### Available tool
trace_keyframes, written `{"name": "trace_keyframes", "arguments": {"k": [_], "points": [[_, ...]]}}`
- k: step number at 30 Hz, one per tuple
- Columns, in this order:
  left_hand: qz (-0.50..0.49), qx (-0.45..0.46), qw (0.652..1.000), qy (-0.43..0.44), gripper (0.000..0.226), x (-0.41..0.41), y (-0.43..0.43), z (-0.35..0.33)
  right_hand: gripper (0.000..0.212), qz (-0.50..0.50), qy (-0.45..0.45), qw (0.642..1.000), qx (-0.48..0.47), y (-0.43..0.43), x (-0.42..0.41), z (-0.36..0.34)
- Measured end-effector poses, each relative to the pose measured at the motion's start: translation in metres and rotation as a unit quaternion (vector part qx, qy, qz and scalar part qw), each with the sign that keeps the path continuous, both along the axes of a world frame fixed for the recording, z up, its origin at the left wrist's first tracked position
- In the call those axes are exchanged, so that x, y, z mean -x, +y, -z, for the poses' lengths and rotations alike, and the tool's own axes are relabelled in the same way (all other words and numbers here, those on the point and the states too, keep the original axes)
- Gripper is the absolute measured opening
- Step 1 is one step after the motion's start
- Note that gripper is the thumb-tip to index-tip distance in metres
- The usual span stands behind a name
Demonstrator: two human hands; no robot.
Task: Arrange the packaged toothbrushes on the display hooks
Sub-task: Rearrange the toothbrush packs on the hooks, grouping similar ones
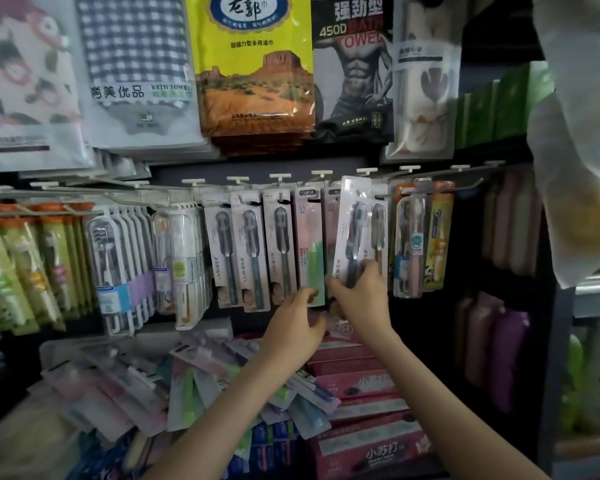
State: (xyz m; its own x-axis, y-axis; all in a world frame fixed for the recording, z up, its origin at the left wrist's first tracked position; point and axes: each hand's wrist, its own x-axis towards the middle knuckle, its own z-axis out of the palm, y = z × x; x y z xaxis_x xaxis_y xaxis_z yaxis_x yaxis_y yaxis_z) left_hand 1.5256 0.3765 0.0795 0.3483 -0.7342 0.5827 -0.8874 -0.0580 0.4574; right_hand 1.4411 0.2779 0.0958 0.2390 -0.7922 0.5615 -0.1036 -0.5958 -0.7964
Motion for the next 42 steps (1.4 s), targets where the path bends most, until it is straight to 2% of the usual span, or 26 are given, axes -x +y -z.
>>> {"name": "trace_keyframes", "arguments": {"k": [4,8,18,24,29,31,34,39,42], "points": [[0.044,0.011,0.999,0.027,0.038,0.009,0.002,-0.005,0.039,-0.006,-0.007,1.0,-0.013,0.013,0.003,-0.009],[0.062,0.01,0.997,0.05,0.041,0.009,0.014,-0.007,0.04,0.004,0.009,1.0,-0.004,0.026,0.003,-0.01],[0.115,-0.005,0.988,0.102,0.036,0.015,0.045,-0.016,0.032,0.011,0.0,0.998,-0.061,0.072,0.021,-0.025],[0.144,-0.017,0.98,0.133,0.026,0.026,0.06,-0.017,0.037,0.003,0.033,0.999,-0.022,0.088,0.035,-0.022],[0.094,0.016,0.984,0.153,0.012,0.01,0.077,-0.008,0.051,-0.057,0.127,0.99,0.024,0.104,0.024,-0.017],[0.056,0.042,0.985,0.156,0.019,-0.007,0.088,-0.004,0.054,-0.076,0.117,0.99,0.02,0.107,0.013,-0.015],[0.011,0.09,0.981,0.17,0.01,-0.037,0.108,-0.002,0.05,-0.078,0.089,0.993,0.012,0.107,-0.01,-0.015],[-0.094,0.127,0.98,0.125,0.017,-0.097,0.142,-0.004,0.062,-0.036,0.126,0.991,0.024,0.09,-0.069,-0.01],[-0.116,0.126,0.979,0.108,0.025,-0.126,0.157,-0.004,0.067,-0.026,0.128,0.991,0.01,0.079,-0.108,-0.012]]}}
